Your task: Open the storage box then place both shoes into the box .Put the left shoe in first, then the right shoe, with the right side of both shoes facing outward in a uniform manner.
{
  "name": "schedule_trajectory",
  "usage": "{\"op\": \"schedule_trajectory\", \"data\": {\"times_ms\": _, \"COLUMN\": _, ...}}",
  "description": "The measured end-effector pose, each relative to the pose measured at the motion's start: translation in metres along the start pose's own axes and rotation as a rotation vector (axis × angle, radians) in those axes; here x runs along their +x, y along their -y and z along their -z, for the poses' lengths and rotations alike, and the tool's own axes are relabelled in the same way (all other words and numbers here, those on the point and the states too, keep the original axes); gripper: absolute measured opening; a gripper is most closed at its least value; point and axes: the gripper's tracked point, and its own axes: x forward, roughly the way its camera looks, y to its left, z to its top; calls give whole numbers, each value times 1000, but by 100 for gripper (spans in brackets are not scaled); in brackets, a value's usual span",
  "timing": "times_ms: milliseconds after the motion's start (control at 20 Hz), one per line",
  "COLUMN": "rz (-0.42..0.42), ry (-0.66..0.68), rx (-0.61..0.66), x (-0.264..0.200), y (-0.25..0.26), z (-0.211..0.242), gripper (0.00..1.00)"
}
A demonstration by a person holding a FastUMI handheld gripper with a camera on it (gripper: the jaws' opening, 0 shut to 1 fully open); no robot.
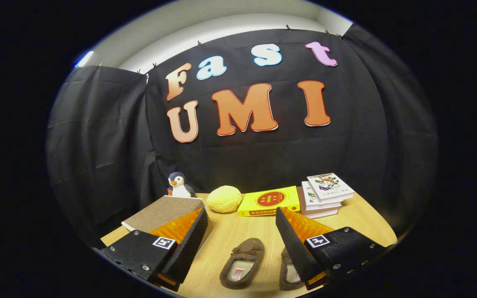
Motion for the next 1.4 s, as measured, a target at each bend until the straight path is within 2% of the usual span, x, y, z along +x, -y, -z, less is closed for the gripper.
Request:
{"op": "schedule_trajectory", "data": {"times_ms": 350, "rz": -273, "ry": -264, "rx": 544, "x": 43, "y": -63, "z": 77, "gripper": 100}}
{"op": "schedule_trajectory", "data": {"times_ms": 600, "rz": -437, "ry": -426, "rx": 806, "x": 64, "y": -91, "z": 108, "gripper": 98}}
{"op": "schedule_trajectory", "data": {"times_ms": 850, "rz": -566, "ry": -536, "rx": 933, "x": 82, "y": -120, "z": 120, "gripper": 98}}
{"op": "schedule_trajectory", "data": {"times_ms": 1050, "rz": -602, "ry": -612, "rx": 965, "x": 90, "y": -132, "z": 142, "gripper": 98}}
{"op": "schedule_trajectory", "data": {"times_ms": 1400, "rz": -691, "ry": -682, "rx": 1043, "x": 97, "y": -155, "z": 153, "gripper": 98}}
